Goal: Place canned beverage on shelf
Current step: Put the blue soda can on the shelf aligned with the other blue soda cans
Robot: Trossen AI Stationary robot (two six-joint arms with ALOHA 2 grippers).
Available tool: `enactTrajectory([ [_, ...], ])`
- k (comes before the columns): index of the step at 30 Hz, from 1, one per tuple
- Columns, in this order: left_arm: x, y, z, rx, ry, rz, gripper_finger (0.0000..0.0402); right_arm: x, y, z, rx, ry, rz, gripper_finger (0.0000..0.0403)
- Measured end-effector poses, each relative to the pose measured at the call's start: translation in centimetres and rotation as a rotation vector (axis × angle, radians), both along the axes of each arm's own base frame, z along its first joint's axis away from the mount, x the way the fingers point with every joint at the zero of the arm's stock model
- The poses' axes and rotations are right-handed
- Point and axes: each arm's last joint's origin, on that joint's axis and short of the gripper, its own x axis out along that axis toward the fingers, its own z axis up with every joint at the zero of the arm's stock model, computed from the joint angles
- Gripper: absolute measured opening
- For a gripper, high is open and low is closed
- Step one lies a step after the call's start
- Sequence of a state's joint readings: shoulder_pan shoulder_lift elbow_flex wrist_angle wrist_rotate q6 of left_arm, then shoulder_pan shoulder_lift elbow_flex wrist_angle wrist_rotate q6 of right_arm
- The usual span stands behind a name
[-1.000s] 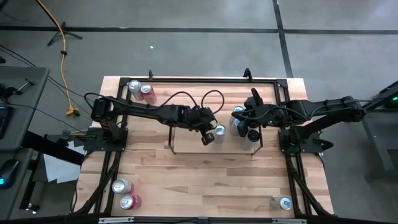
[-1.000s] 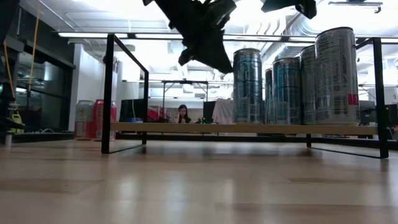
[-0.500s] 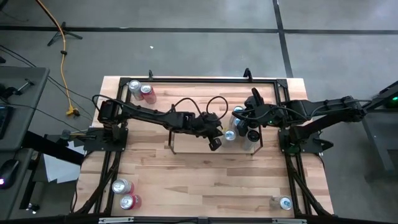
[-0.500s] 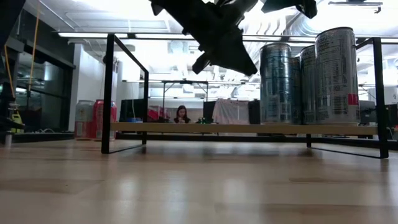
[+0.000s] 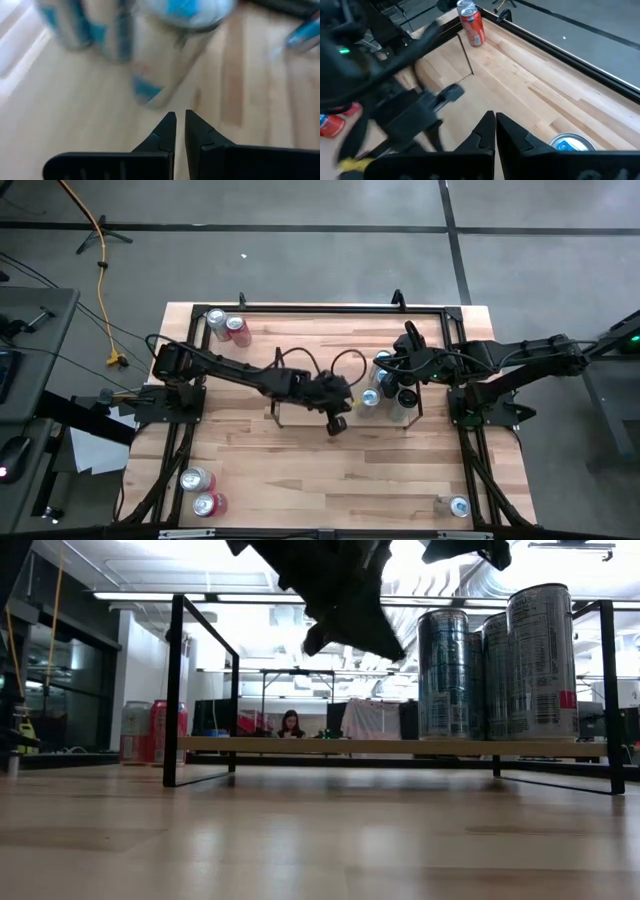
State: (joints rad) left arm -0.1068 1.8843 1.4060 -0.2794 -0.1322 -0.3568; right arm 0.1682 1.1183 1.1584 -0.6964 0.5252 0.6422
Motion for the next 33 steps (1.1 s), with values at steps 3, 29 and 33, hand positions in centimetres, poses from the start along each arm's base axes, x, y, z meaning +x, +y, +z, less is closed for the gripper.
enactTrajectory([
  [3,0.1,-0.5,-0.3,0.011,-0.063,0.016,0.0000,0.0,0.0,0.0,-0.002,0.002,-0.002,0.0000],
  [29,2.0,0.1,-1.5,0.047,-0.204,-0.007,0.0000,0.1,-0.1,0.1,-0.009,-0.019,-0.022,0.0000],
  [33,2.4,0.2,-1.9,0.045,-0.224,-0.003,0.0000,0.1,-0.1,0.1,-0.010,-0.018,-0.022,0.0000],
])
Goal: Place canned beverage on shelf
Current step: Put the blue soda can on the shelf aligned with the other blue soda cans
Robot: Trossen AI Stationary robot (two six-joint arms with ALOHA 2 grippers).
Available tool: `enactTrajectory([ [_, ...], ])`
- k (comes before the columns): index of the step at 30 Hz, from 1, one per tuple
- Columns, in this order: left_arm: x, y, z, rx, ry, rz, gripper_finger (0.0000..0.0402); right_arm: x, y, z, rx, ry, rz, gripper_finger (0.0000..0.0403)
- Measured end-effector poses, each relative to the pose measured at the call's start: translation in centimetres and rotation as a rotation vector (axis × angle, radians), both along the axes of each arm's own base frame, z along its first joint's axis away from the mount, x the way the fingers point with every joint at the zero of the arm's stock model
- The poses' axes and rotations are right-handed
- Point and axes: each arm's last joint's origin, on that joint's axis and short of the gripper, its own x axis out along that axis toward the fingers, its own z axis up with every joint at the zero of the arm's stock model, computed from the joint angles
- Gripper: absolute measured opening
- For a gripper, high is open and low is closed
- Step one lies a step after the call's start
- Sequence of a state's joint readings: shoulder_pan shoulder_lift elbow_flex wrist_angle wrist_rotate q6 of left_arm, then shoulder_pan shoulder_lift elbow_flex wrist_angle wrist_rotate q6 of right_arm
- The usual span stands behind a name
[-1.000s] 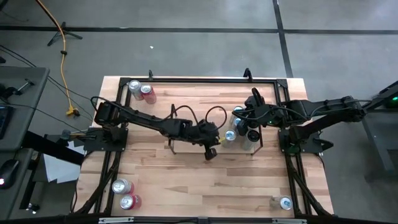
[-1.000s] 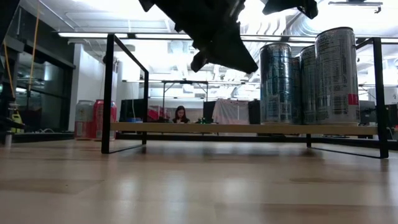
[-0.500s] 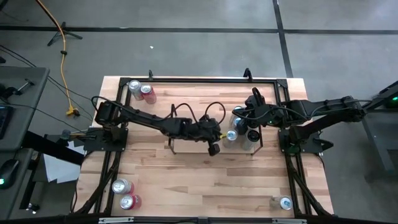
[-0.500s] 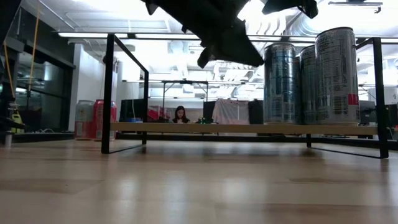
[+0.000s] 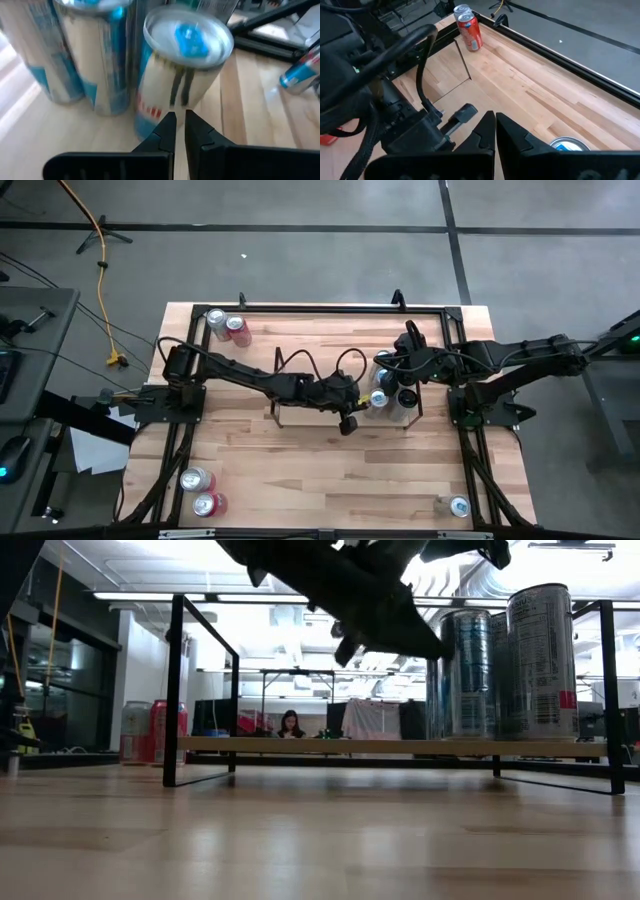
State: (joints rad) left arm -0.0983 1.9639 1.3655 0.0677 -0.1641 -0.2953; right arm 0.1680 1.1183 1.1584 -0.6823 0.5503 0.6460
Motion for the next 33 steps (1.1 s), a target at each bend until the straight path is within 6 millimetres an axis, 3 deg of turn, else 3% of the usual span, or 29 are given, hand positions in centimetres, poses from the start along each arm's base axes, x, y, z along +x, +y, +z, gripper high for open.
enactTrajectory([
  [13,0.9,0.3,-1.0,0.086,-0.041,-0.001,0.0000,0.0,0.0,0.0,0.001,-0.006,0.000,0.0000],
  [21,1.1,1.4,-0.7,0.101,-0.068,0.026,0.0000,0.0,0.0,0.1,-0.004,-0.006,-0.005,0.0000],
  [24,0.9,1.7,-0.5,0.058,-0.059,-0.040,0.0000,0.1,0.0,0.1,-0.024,-0.006,0.001,0.0000],
  [28,-0.4,2.1,1.6,-0.035,-0.013,-0.174,0.0000,0.3,0.0,0.5,-0.059,-0.033,0.015,0.0000],
  [33,-4.9,3.0,6.7,-0.013,0.098,-0.236,0.0000,0.7,0.1,1.2,-0.110,-0.091,0.052,0.0000],
])
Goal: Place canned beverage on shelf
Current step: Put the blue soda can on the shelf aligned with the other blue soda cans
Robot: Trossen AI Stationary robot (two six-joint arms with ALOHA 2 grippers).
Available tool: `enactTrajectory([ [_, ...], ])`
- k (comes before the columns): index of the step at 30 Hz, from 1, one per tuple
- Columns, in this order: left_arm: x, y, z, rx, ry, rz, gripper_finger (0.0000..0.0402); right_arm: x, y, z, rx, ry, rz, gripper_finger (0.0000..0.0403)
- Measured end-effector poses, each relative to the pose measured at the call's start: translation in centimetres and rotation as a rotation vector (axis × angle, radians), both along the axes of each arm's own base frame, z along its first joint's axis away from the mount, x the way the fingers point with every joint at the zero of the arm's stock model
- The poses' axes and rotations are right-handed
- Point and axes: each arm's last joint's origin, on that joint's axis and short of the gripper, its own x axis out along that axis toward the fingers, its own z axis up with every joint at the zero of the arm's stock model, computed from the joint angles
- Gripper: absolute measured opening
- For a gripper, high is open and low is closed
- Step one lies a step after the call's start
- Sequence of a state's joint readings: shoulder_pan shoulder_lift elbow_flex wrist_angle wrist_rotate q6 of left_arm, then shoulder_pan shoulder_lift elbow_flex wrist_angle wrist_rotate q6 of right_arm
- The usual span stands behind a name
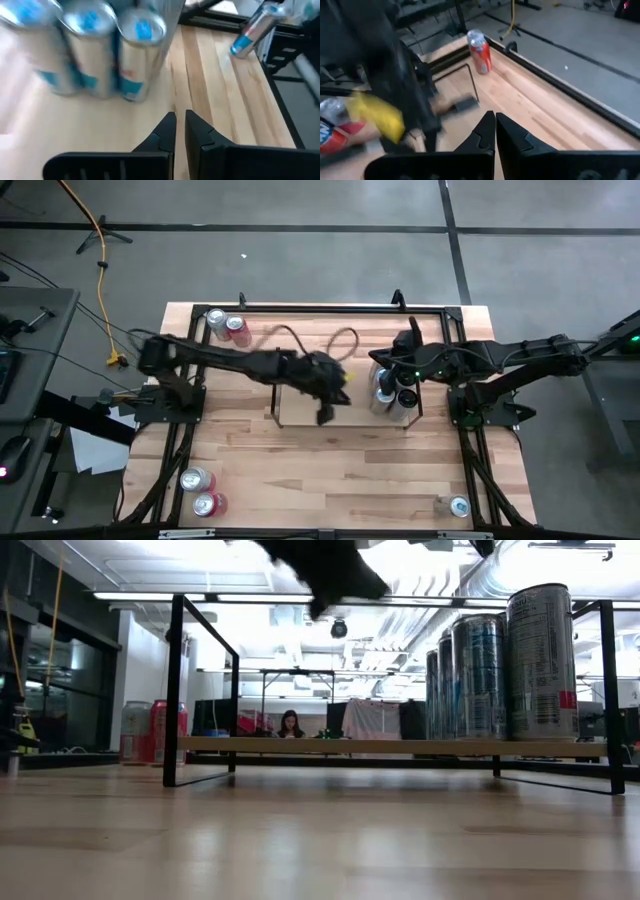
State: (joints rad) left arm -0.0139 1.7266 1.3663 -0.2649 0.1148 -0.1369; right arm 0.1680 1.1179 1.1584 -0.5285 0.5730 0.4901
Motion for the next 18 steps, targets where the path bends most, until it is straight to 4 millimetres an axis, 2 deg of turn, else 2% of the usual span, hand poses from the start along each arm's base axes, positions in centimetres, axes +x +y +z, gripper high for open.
enactTrajectory([
  [3,-3.9,0.5,4.5,0.101,-0.030,0.042,0.0000,0.2,0.0,0.3,-0.034,-0.017,0.021,0.0000],
  [6,-8.2,0.8,9.0,0.179,-0.145,0.107,0.0000,0.3,0.1,0.6,-0.070,-0.035,0.040,0.0000],
  [9,-12.6,1.0,11.7,0.210,-0.290,0.167,0.0000,0.5,0.1,1.0,-0.094,-0.060,0.052,0.0000],
  [13,-18.1,1.2,12.0,0.186,-0.444,0.232,0.0000,0.6,0.1,1.3,-0.129,-0.079,0.066,0.0000],
  [18,-23.0,1.2,9.9,0.072,-0.567,0.284,0.0000,0.6,0.1,1.4,-0.129,-0.083,0.066,0.0000],
])
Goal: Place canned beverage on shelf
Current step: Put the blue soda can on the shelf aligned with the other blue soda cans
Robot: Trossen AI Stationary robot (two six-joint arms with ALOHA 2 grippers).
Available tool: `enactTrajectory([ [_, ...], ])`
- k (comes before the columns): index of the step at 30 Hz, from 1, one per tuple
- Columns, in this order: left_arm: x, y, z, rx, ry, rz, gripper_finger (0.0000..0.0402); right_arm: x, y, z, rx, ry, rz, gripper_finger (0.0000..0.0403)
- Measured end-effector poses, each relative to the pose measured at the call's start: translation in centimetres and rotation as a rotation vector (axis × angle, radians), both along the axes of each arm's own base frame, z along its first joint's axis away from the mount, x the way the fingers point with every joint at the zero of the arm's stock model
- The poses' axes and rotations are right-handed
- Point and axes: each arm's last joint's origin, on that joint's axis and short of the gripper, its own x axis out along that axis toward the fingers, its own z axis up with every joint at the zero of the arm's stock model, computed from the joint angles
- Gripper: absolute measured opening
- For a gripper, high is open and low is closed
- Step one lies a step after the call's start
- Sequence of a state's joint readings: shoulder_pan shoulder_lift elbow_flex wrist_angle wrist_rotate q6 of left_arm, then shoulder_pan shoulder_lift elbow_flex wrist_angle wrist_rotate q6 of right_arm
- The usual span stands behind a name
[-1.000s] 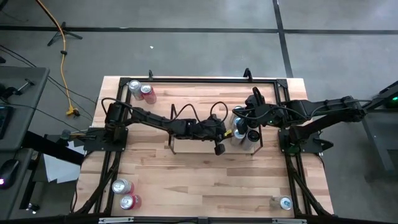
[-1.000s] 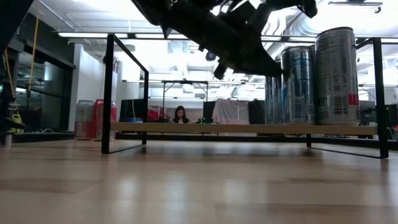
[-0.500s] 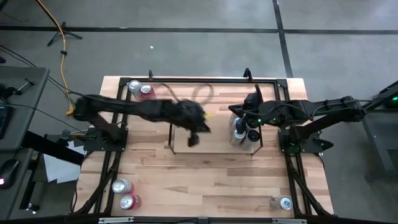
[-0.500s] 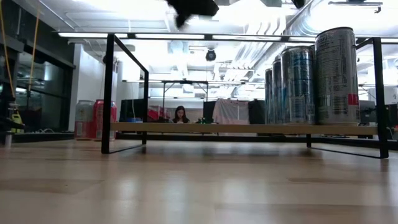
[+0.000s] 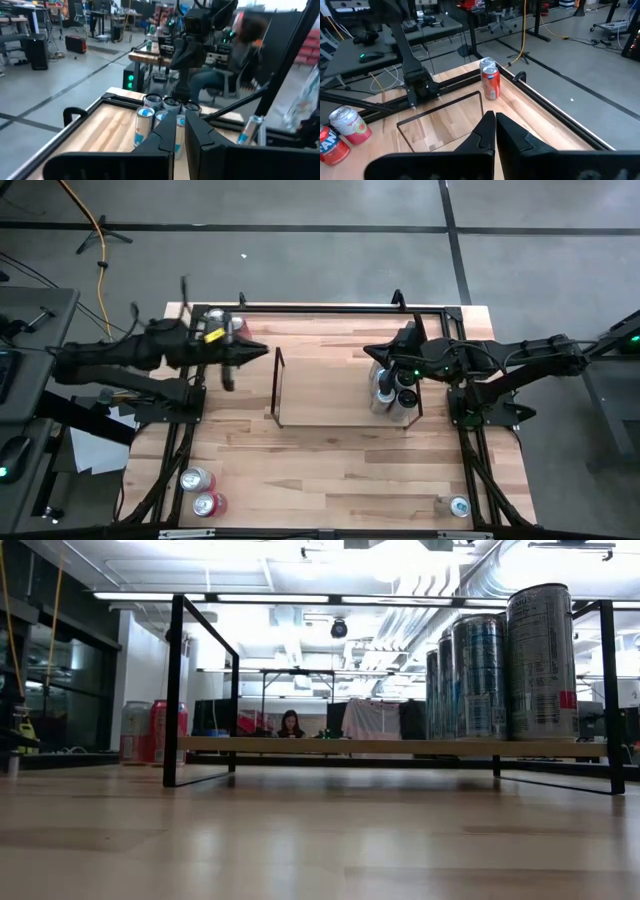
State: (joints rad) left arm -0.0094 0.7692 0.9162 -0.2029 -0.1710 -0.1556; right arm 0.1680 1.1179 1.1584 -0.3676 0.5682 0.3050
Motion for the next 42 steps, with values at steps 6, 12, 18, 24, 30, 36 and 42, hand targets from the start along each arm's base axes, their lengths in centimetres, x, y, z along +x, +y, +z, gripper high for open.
enactTrajectory([
  [6,-2.3,0.2,-1.7,-0.053,-0.130,0.047,0.0000,0.0,0.0,0.0,0.000,0.000,0.000,0.0000],
  [12,-2.5,0.2,-1.7,-0.053,-0.165,0.049,0.0000,0.0,0.0,0.0,0.000,0.001,0.000,0.0000],
  [18,-2.3,0.2,-1.9,-0.035,-0.145,0.052,0.0000,0.0,0.0,0.0,0.000,0.001,0.000,0.0000],
  [24,-2.1,0.2,-2.1,-0.034,-0.125,0.052,0.0000,0.0,0.0,0.0,0.000,0.001,0.000,0.0000],
  [30,-1.9,0.2,-2.4,-0.026,-0.093,0.052,0.0000,0.0,0.0,0.0,0.006,-0.002,-0.002,0.0000],
  [36,-1.9,0.2,-2.4,-0.025,-0.091,0.052,0.0000,0.0,0.0,0.0,0.007,-0.002,-0.002,0.0000],
  [42,-1.8,0.2,-2.4,-0.025,-0.091,0.052,0.0000,0.0,0.0,0.0,0.006,-0.002,-0.002,0.0000],
])
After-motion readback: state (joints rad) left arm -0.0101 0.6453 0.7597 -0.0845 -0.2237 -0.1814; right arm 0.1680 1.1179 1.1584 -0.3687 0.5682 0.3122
